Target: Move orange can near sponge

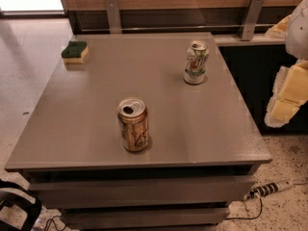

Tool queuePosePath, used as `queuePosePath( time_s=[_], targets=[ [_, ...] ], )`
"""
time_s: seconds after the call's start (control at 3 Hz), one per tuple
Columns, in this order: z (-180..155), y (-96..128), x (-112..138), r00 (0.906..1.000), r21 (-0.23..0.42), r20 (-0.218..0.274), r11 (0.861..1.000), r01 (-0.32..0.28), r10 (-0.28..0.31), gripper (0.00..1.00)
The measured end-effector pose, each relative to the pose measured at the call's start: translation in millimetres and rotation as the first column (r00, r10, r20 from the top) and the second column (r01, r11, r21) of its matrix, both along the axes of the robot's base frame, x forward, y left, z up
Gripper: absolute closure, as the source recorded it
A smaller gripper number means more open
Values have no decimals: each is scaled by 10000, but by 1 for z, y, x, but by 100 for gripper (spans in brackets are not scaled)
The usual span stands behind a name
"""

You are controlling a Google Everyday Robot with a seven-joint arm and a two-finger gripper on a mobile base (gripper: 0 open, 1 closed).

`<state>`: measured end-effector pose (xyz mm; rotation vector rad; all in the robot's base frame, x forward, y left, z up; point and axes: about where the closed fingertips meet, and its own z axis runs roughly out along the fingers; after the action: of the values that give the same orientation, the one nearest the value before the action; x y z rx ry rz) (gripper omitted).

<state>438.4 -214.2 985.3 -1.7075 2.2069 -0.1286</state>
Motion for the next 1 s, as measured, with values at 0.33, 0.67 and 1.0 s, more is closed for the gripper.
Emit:
queuePosePath(
  time_s=[0.33, 0.67, 1.0],
  targets=[
    [0, 0, 0, 10000, 0, 2, 10000, 0, 0, 0],
    [-2, 2, -1, 9994, 614, 198, 9977, -285, 273, 0],
    [-7, 22, -5, 9945, 1671, 666, 9817, -916, 815, 0]
  ],
)
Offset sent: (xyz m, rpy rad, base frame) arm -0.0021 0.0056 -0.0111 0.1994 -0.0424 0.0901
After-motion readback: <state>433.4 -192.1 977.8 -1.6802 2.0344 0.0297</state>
